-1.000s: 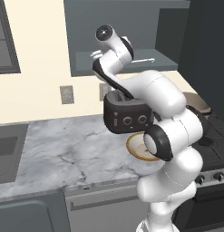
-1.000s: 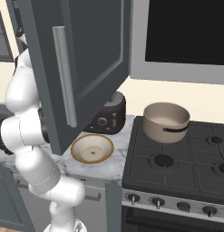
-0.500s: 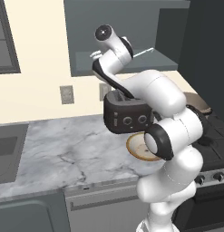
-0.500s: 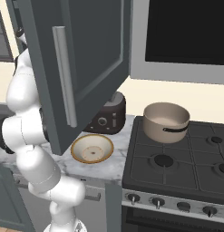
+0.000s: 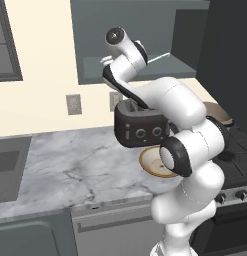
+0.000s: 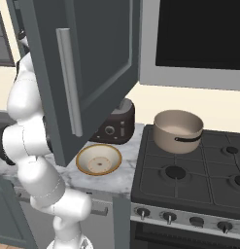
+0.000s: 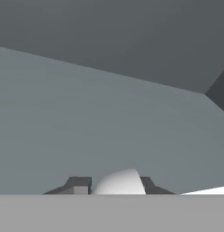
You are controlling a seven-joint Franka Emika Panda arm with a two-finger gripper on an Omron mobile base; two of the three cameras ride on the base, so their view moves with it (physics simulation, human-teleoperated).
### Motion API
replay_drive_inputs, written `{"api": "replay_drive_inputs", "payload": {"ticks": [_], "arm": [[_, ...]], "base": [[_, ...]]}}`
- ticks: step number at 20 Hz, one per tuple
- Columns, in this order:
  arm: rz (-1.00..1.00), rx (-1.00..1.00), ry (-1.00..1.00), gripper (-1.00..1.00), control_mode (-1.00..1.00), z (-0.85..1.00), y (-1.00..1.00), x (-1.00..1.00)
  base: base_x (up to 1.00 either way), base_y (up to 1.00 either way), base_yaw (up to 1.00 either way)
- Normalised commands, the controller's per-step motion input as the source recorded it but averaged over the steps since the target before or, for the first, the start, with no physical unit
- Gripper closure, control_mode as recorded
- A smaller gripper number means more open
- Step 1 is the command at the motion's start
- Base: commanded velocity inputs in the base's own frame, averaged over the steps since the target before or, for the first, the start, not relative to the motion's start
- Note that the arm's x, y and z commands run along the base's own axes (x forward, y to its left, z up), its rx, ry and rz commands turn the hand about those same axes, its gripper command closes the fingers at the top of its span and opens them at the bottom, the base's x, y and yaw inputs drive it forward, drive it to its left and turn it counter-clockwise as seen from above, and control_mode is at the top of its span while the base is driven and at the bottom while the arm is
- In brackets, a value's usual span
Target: Open the cabinet and move the ladle to the pot. Then close the cabinet.
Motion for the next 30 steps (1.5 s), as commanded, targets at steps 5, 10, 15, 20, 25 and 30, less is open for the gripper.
{"api": "replay_drive_inputs", "payload": {"ticks": [5,10,15,20,25,30], "arm": [[0.0,0.0,0.0,1.0,-1.0,-0.03,-0.02,-0.12],[0.0,0.0,-0.02,1.0,-1.0,0.0,0.0,-0.45],[0.0,0.0,0.0,1.0,-1.0,0.02,-0.01,-0.65],[0.0,0.0,0.0,1.0,-1.0,0.0,0.0,-0.82],[0.0,0.0,0.0,1.0,-1.0,0.04,0.0,-0.89],[0.01,0.0,0.0,1.0,-1.0,0.1,0.0,-0.94]], "base": [[0.0,0.0,0.0],[0.0,0.0,0.0],[0.0,0.0,0.0],[0.0,0.0,0.0],[0.0,0.0,0.0],[0.0,0.0,0.0]]}}
